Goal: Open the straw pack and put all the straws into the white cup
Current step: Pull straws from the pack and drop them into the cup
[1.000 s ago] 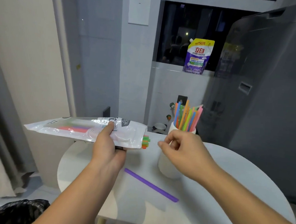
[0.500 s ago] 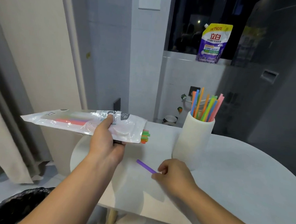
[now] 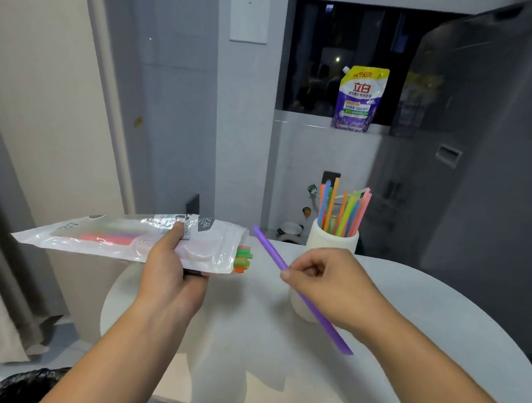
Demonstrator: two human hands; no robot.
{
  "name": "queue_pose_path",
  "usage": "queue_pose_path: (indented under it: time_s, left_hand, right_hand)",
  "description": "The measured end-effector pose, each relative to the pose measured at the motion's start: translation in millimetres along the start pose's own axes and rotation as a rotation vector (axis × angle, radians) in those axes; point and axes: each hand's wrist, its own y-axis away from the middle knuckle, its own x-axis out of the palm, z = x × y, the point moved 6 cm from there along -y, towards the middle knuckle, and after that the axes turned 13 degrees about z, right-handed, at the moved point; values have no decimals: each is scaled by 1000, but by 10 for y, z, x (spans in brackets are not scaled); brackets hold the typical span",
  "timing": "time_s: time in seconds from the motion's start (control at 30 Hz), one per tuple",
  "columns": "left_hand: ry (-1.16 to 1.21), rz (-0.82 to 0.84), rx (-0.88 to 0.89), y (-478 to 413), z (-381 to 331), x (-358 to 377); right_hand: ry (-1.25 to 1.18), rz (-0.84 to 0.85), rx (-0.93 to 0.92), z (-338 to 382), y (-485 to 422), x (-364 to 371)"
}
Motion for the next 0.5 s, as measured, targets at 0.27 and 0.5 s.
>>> queue_pose_path:
  time_s: [0.27,0.5]
  left_hand:
    - [8,38,-2,36,56,162]
    - [-12,91,-46,113,337,280]
  right_hand:
    - [-305,-415,-234,332,360,-1001]
    - [-462,-690,-347,151,428,-1348]
